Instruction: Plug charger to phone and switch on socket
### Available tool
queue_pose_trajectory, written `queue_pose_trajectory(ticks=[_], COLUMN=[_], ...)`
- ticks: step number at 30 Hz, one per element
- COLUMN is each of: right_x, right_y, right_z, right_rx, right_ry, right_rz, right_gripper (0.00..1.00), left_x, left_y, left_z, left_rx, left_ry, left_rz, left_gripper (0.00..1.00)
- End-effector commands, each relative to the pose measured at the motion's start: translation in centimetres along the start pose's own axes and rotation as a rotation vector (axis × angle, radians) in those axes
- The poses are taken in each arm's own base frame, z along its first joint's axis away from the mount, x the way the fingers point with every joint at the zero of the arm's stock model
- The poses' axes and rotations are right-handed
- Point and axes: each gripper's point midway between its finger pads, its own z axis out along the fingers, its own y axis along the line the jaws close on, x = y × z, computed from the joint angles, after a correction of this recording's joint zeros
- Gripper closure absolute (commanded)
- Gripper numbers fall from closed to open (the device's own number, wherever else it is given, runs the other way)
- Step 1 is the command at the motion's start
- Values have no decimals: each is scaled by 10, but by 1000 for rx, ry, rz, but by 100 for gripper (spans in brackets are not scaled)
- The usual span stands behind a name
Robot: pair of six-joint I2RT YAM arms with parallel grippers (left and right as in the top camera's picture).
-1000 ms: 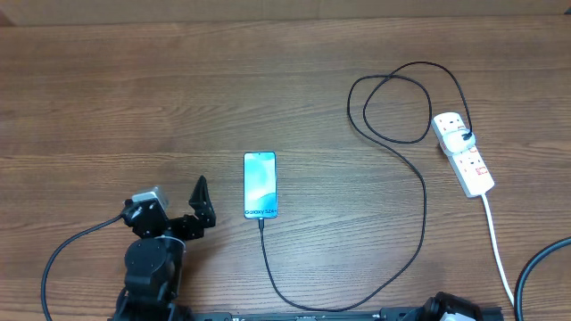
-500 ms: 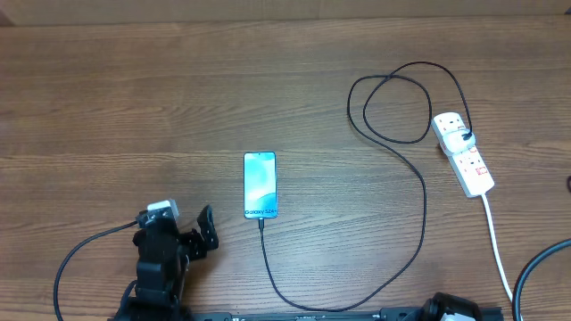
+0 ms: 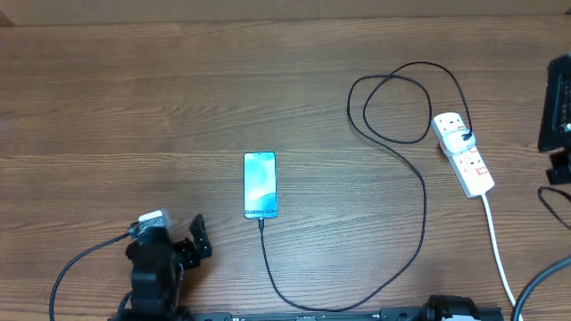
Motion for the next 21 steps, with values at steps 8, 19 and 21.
queue_pose_trajectory(ticks=[8, 19, 21], right_x=[-1, 7, 7], right_y=[0, -8, -5], right_z=[-7, 2, 0], right_rx=[8, 12, 3], right_ry=[-18, -3, -8], right_rz=[-14, -9, -9], right_gripper=[50, 49, 48], left_x=[-20, -20, -20], left_y=[11, 11, 11], left_z=[-9, -9, -9], left_rx=[-26, -26, -26], left_ry=[-121, -121, -121], left_rz=[-58, -58, -58], left_gripper=[1, 0, 0])
